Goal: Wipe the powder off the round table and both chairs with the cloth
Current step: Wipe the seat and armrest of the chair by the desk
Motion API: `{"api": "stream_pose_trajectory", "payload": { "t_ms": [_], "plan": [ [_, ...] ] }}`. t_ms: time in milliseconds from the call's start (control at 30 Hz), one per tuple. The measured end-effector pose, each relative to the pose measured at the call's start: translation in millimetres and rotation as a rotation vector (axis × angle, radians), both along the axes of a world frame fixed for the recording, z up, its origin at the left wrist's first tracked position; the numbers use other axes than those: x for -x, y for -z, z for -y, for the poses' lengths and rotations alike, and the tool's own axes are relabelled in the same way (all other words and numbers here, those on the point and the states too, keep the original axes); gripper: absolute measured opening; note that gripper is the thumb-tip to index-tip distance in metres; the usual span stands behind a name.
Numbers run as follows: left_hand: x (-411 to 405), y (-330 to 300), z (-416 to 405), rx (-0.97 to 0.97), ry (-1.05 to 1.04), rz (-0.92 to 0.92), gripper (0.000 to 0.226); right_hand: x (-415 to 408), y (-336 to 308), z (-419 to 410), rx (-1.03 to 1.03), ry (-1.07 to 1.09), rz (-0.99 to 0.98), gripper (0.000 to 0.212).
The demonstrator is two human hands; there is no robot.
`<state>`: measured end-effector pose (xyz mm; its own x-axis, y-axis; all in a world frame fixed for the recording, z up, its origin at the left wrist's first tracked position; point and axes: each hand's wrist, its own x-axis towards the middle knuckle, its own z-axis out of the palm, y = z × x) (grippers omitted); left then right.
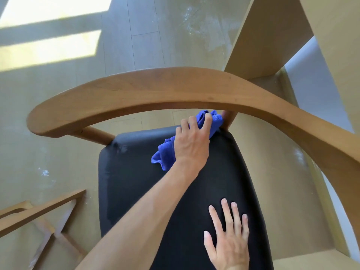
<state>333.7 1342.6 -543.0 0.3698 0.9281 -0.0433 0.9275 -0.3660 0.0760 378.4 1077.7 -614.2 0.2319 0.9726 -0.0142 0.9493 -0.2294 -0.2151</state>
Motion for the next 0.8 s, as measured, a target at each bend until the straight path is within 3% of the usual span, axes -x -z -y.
{"api": "stream_pose_trajectory", "payload": {
  "t_ms": [100,400,533,800],
  "plan": [
    [5,0,-2,0.069,-0.031,0.083,0.081,0,-1,0,0.015,-0.001,-0.013,0.069],
    [11,20,-2,0.031,0.138,-0.037,0.05,0,0,0,0.034,-0.004,0.003,0.072],
    [23,23,0,0.003,0.253,-0.031,0.061,2,-1,-1,0.022,-0.001,0.005,0.071],
    [161,10,24,0.09,0.156,-0.011,0.06,1,-2,2,0.069,-0.029,0.022,0.066]
  ]
}}
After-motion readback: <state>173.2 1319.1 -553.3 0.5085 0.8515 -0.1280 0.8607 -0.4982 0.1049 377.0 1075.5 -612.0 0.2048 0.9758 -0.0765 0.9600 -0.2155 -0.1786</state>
